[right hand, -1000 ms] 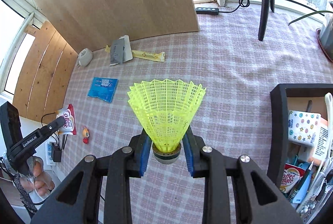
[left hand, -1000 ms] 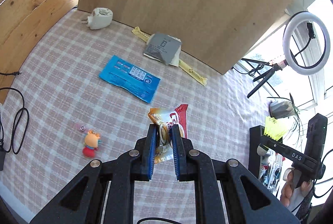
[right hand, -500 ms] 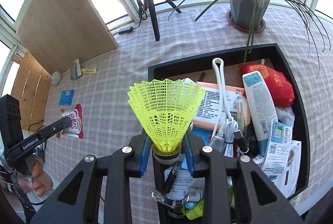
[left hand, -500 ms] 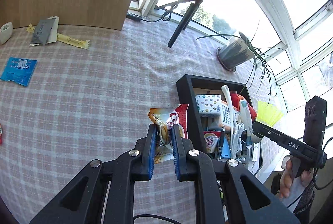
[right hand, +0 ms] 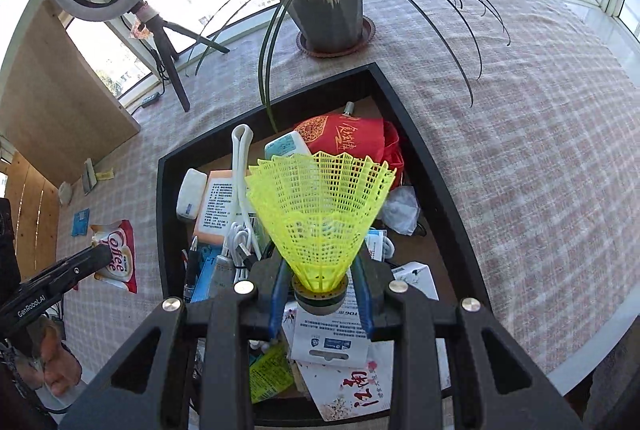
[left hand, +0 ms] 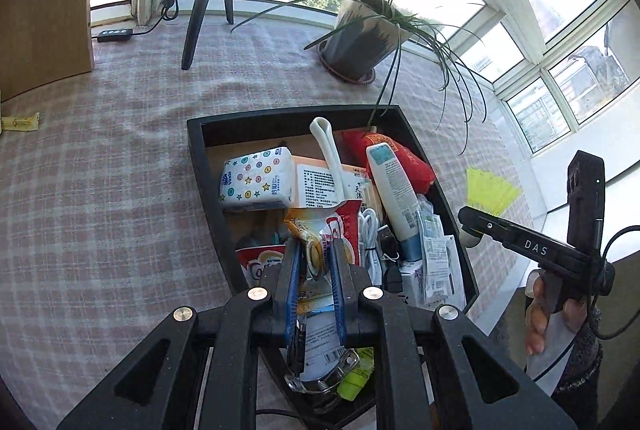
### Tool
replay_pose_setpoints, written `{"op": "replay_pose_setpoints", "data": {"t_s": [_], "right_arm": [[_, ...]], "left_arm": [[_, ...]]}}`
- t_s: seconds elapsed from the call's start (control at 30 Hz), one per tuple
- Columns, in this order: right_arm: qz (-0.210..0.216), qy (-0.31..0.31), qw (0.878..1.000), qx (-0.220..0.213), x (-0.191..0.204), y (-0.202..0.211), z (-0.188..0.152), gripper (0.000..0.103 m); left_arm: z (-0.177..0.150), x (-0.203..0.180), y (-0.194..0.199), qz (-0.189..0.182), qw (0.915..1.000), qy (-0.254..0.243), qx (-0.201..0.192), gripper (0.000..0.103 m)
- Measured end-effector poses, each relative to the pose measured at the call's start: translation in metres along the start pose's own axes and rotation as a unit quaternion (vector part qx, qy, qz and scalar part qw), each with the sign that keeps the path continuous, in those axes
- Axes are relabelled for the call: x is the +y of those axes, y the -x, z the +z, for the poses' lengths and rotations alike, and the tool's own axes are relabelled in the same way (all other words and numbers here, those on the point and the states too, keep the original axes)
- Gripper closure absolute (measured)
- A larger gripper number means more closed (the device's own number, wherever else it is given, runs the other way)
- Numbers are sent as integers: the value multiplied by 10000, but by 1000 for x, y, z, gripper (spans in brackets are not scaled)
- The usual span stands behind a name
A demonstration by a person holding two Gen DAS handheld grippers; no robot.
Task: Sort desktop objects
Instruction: 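Carry the sachet and shuttlecock to the black tray and release both, then move both open grippers back over the table items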
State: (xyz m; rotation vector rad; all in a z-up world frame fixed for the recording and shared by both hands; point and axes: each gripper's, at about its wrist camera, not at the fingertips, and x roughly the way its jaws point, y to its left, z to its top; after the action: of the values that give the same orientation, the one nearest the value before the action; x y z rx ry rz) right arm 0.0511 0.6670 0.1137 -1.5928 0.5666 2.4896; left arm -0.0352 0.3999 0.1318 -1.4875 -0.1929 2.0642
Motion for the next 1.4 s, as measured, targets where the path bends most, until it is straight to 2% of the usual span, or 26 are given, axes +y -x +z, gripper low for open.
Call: {"op": "replay_pose_setpoints", "data": {"t_s": [0.2,0.37,0.4,0.43,0.47,0.5,0.57,0.77,1.07,1.4], "right_arm": [[-21,-163,9999,26,-21,-10,12,75],[-104,-116,9998,142,-27,-20,17,73],[-62,-79,9998,178,-27,-22,18,72],[-55,-47,9997,232,-27,-25,18,69],[-107,-17,9995,303,-27,-27,19,61],[-159,-6,9994,319,-27,-28,18,58],[-227,-31,9994,241,-28,-26,18,53],[-208,-46,9996,174,-26,-20,21,52],[-69,140,9998,124,-3,-11,15,51],[236,730,9970,106,57,1,6,51]], "left_arm": [[10,-24,-24,-29,9995,-225,205,90],[11,-38,-41,-248,9980,-408,416,89],[10,-41,-44,-258,9977,-440,438,86],[10,-42,-46,-222,9977,-428,476,72],[11,-41,-48,-204,9977,-390,520,64],[12,-40,-49,-221,9978,-339,522,56],[13,-38,-47,-172,9982,-320,469,56],[14,-31,-37,-72,9989,-290,348,57],[3,-8,-18,70,9997,-54,212,57],[-20,56,32,437,9970,588,-239,57]]}}
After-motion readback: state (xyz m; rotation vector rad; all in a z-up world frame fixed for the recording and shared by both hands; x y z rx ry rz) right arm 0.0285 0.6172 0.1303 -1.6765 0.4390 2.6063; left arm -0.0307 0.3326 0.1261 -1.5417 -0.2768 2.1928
